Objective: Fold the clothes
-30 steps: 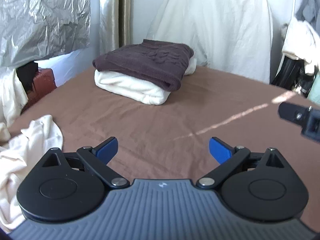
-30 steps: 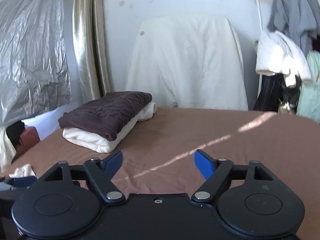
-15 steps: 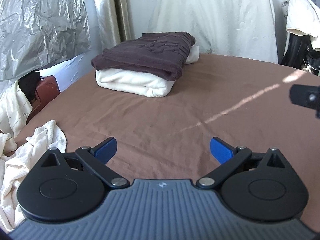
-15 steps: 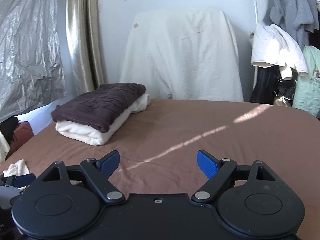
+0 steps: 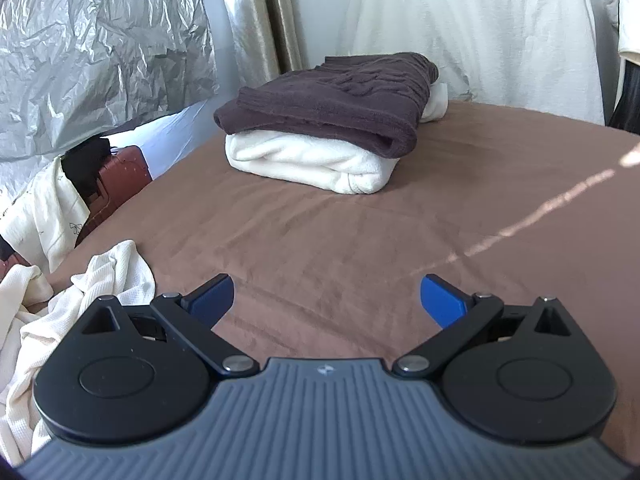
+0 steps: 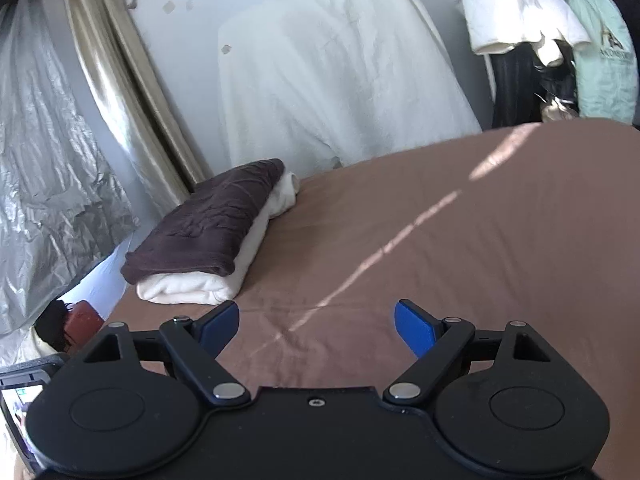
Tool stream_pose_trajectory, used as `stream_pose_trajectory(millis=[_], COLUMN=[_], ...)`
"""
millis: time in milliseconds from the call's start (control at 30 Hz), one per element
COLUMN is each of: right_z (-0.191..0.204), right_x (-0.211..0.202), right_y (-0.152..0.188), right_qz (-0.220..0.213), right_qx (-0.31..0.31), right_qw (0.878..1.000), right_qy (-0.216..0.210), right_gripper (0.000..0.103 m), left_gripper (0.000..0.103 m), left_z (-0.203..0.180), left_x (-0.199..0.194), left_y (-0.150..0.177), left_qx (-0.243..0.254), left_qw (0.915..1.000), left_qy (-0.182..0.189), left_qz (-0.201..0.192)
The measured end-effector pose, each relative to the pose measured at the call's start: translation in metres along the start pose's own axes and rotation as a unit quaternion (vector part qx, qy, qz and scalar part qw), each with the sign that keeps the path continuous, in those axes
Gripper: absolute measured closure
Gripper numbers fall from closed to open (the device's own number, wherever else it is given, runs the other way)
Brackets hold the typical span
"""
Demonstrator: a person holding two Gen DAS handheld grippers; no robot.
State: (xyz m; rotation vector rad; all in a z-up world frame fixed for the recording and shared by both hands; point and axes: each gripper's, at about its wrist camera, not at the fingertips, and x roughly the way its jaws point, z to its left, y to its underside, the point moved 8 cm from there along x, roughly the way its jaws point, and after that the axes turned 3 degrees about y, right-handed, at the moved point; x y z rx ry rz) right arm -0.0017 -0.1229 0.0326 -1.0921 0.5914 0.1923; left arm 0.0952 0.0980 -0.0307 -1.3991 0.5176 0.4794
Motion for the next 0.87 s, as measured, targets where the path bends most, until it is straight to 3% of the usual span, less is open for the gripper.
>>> stream_pose_trajectory(millis=[133, 233, 333, 500, 667, 867], right_z=[-0.004, 0.000, 0.008, 0.013, 0.013, 0.011], right_x=[0.002, -0.008, -0.016, -0.020, -0.025, -0.027], right_y=[0.000, -0.006, -0.012, -0.012, -0.018, -0.019], right_qz=[0.005, -0.010, -0.022, -0.028, -0.033, -0.038], right_qx=[0.006, 0.029, 0.011, -0.017, -0.001, -0.011], right_qw=[1.000, 0.999, 0.999, 0.999, 0.997, 0.998], right_qy=[0.008, -0.043, -0.044, -0.033, -0.069, -0.058], right_gripper=[0.015, 0.015, 0.014, 0.015, 0.014, 0.014], left_gripper=[0.001, 0.001, 0.001, 0.001, 0.001, 0.001], left_z=[0.005, 0.014, 0.018, 0.017, 0.023, 0.025], left_x=[0.001, 0.002, 0.007, 0.008, 0.007, 0.014], left_y=[-0.004, -0.008, -0.004, -0.004, -0.004, 0.000], left_qx=[0.007, 0.007, -0.018, 0.000, 0.006, -0.013], left_qw=[0.9997, 0.9986, 0.9995, 0.9991, 0.9970, 0.9981], left_qy=[-0.018, -0.041, -0.021, -0.040, -0.074, -0.060], left_qz=[-0.015, -0.031, -0.014, -0.014, -0.022, -0.001])
